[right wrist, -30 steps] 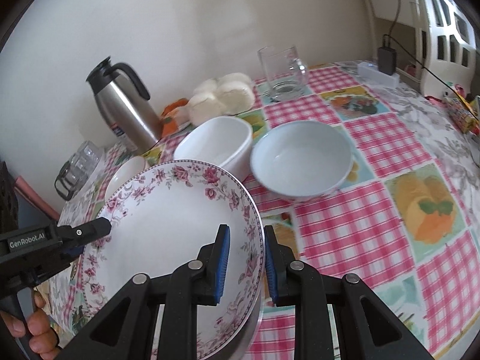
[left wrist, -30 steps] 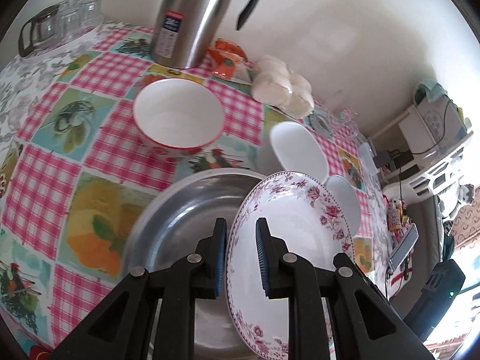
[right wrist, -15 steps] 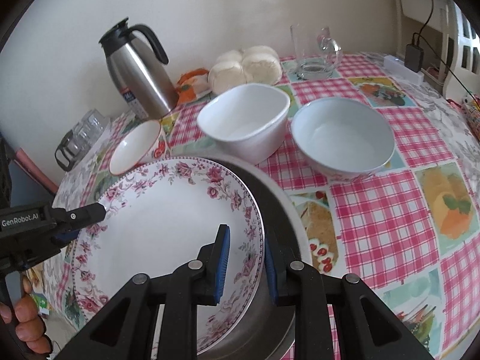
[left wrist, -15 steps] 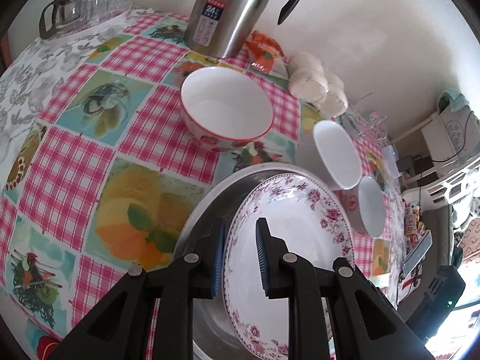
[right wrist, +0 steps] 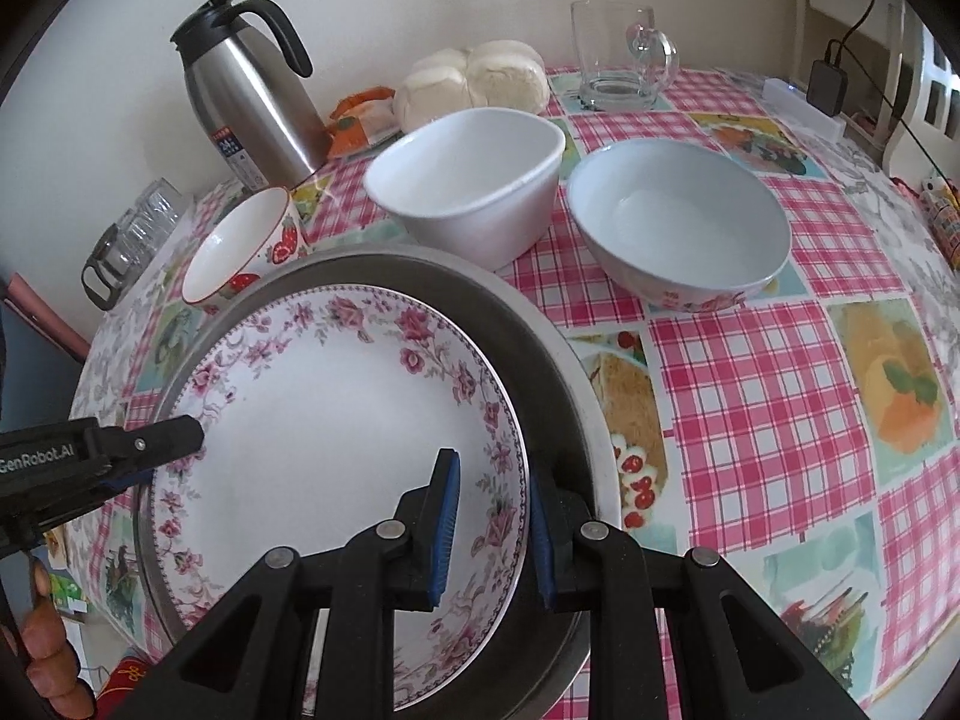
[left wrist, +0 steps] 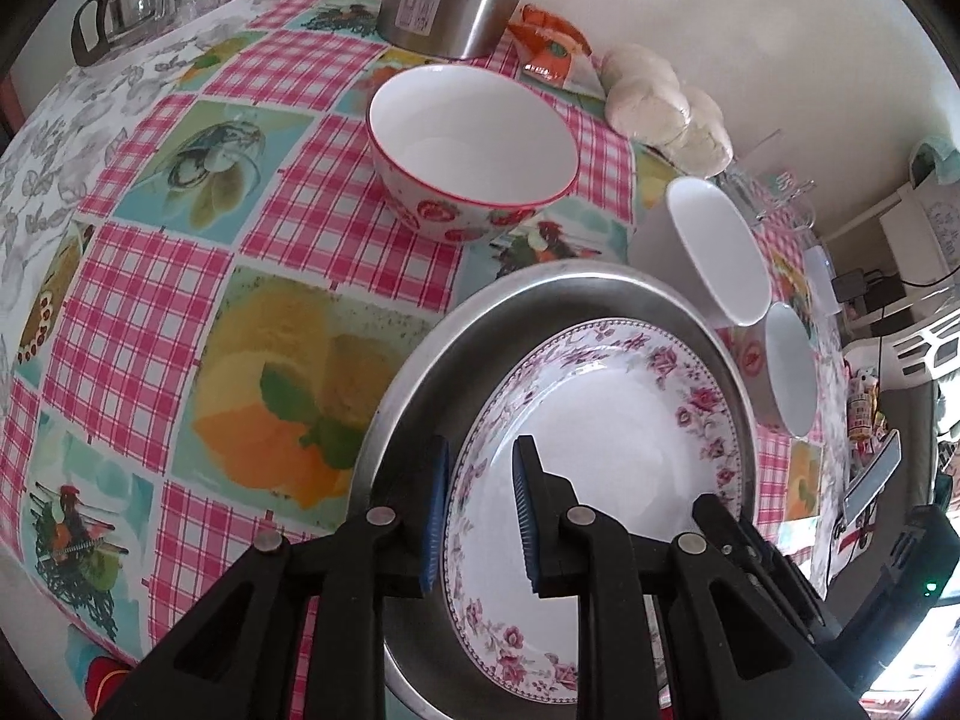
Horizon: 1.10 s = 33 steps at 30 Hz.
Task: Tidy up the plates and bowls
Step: 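Lower the rose-rimmed plate into the steel basin with both grippers, then open both grippers and release the plate rim inside the basin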
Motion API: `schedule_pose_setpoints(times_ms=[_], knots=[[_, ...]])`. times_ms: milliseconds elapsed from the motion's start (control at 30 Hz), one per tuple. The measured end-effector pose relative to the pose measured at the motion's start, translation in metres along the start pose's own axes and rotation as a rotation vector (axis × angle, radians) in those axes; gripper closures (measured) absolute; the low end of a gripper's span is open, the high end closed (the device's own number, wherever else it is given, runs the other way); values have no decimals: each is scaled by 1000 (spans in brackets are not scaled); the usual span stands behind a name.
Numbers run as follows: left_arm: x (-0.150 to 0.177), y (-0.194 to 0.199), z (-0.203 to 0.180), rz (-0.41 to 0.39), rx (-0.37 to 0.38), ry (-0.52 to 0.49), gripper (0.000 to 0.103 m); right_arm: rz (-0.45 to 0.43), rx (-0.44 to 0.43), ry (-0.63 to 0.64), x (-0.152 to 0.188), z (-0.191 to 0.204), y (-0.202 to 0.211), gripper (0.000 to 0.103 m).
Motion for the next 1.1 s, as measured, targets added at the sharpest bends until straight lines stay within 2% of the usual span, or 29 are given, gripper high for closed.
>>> schedule_pose_setpoints(times_ms=[367,733,1000,1100], knots=[[1,-9,-8,-2,6,-28,81,-16,12,-6,-4,-5,0,79],[-1,-17,-8,13,32,-5,81,-21,8,-13,-4,-8,-1,78],[-3,-4,-12,-33,-8,-35,78,-13,8,-7,-4,-9,0,79],[-3,1,-15,-55,-27,-52,78,-50,25,2,-7,-9,7,79]])
Point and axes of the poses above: each gripper's, at about its wrist camera, not at the fingertips, and y roughly against the way its jaws point, z to its left, x to its underside, the point moved 4 cm from there along -y, roughly the way its jaws point, and after that the axes turned 2 degrees about -y, right-handed, at the moved point
